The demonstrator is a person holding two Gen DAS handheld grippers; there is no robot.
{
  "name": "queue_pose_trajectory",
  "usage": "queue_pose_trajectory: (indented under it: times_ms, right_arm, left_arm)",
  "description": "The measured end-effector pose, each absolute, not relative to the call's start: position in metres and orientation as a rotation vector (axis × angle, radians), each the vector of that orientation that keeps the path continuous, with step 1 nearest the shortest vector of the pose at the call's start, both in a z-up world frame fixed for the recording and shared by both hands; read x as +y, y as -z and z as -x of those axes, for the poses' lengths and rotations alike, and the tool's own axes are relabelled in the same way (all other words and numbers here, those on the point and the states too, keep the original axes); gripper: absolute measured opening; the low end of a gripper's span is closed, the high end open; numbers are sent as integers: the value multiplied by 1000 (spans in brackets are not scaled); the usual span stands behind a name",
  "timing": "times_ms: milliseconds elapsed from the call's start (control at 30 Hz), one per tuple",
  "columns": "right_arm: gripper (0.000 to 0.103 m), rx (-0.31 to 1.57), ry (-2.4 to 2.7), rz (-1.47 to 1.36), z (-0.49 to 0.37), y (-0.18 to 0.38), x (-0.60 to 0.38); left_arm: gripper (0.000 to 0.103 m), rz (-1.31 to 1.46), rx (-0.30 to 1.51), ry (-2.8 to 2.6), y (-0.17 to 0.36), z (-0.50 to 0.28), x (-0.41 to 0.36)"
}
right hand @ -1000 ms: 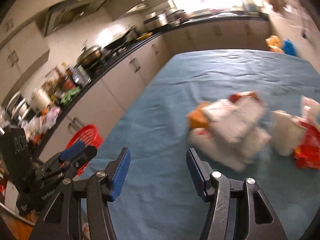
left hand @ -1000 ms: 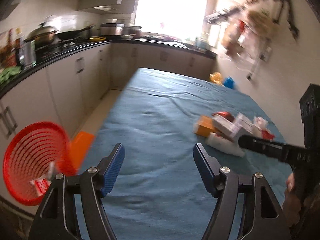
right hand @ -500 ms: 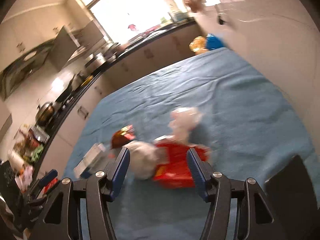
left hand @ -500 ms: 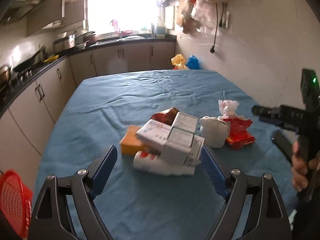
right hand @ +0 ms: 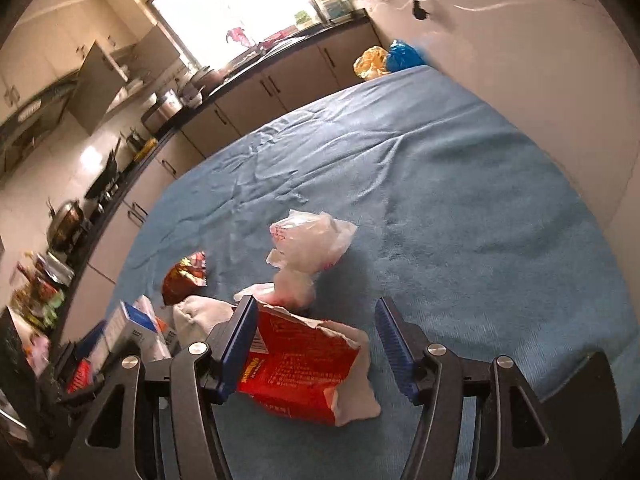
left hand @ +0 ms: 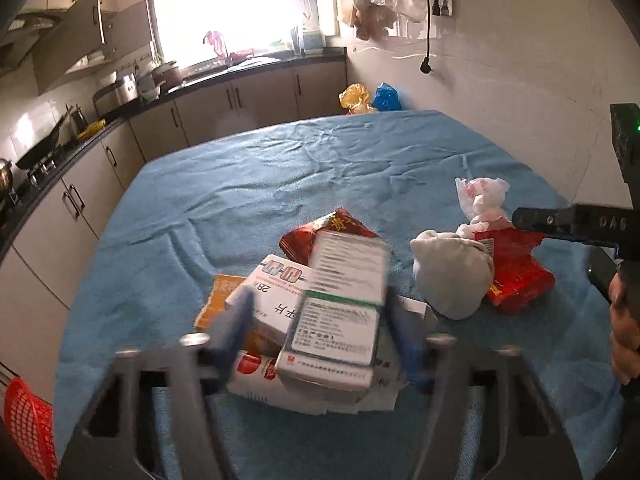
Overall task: Collect trash
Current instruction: 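Grasp the white medicine box with the left tool while the right tool grasps the red paper bag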
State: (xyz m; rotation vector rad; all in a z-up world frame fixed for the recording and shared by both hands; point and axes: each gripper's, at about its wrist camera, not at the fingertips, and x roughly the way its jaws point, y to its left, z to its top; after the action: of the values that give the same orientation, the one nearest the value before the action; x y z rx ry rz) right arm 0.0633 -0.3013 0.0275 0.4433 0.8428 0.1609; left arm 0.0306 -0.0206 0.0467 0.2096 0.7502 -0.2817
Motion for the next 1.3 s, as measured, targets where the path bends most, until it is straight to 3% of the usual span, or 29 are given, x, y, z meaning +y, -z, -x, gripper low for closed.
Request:
queue_pose_trajectory:
  times_ms: [33,167,200,233,300,433,900,1133,1300]
  right_arm:
    - [65,855,-156,-427,-66,-25,-299]
    - [65,877,-188,-383,-66,-18,-290]
    - [57,880,-186,-354,-65,-18,-285]
    - [41,880,-189,-319,-63,-19,-279]
    - [27,890,-211,-293,-61,-17,-273]
    - [10,888,-240,-234,-44,-20,-259]
    - [8,892,-309,-146,-10,-17,-229]
    - [24,896,-298,-153,-15,-15,-227]
    - [24,892,-290,-164,-19,-12,-227]
  left_arm:
    - [35,-203,763,288,-45,-33,-21]
    - [34,-187,751,302,-44,-27,-17]
    - [34,-183,749,302,-45,-25,-15]
    - [34,-179,749,306,-45,-22,-14]
    - [34,-169,741,307,-48,-14,-10]
    - [34,-132,725,303,-55,3,4]
    - [34,-73,750,264,-43,40,45]
    - [34,-37,765,263,-36,42,55]
    - [34,-38,764,262,-37,43,55]
